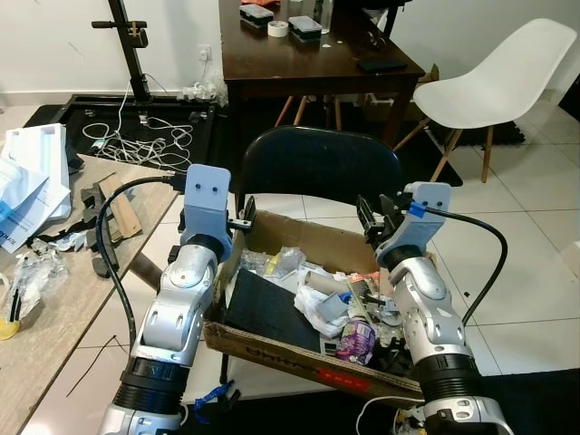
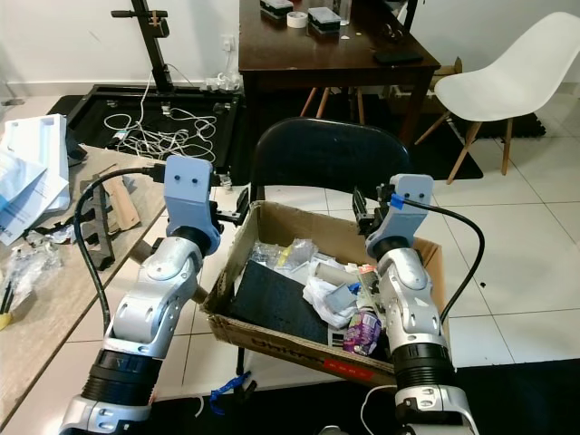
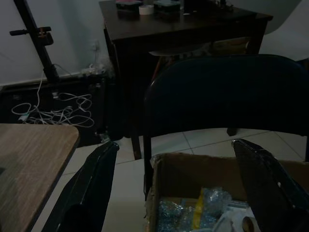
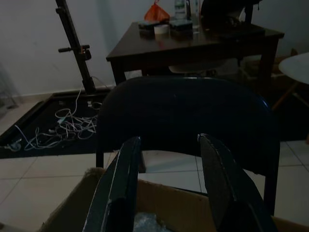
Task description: Picking trash to rubbish bin
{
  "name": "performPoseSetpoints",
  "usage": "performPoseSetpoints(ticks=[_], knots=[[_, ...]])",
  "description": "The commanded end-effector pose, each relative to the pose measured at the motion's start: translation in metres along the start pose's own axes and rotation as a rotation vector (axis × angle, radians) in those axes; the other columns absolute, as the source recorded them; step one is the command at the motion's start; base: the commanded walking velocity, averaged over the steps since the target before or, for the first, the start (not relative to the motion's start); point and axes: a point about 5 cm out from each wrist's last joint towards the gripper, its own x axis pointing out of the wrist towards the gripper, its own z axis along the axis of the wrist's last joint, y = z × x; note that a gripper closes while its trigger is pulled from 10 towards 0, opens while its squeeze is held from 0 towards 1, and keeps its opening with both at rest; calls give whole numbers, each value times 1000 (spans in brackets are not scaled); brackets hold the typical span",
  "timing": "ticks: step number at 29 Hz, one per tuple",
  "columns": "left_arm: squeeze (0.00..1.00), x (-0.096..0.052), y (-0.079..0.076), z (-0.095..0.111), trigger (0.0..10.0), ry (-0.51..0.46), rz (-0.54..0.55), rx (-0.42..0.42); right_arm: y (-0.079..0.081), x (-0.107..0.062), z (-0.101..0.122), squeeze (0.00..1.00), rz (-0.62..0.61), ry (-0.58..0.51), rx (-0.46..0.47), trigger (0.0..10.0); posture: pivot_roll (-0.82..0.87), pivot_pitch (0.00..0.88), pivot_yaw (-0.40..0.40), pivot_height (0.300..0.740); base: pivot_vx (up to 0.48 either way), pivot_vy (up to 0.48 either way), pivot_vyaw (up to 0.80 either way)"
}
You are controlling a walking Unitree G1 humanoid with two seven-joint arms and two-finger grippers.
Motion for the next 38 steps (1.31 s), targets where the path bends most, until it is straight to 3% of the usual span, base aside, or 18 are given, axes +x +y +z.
performPoseSetpoints(ticks=[1,6,10,11,17,25,34,38], knots=[[0,-2,-2,-1,10000,10,-9,-7,1,-4,-2,0,-1,15,12,10000,-5,155,12,740,0,0,0],[0,-2,-2,-2,10000,15,-11,-6,5,-7,-4,0,15,23,7,10000,-5,155,12,740,0,0,0],[0,-3,-2,-2,10000,13,-9,-2,11,-8,-4,0,57,42,-71,10000,-5,155,12,740,0,0,0],[0,-3,-2,-1,10000,1,-7,-1,16,-8,-3,0,89,40,-133,10000,-5,155,12,740,0,0,800],[0,-3,-2,4,10000,-29,-17,-17,21,-7,2,0,101,15,-153,10000,-2,157,12,740,0,0,800],[0,-2,0,23,10000,-147,7,-81,32,-5,18,0,145,-59,-226,10000,-2,157,12,740,0,0,800],[0,-2,4,23,10000,-140,32,-77,39,1,33,0,121,-120,-290,10000,-5,136,7,740,0,0,800],[0,-2,4,23,10000,-142,34,-78,40,6,41,0,100,-163,-275,10000,-5,128,6,740,0,0,800]])
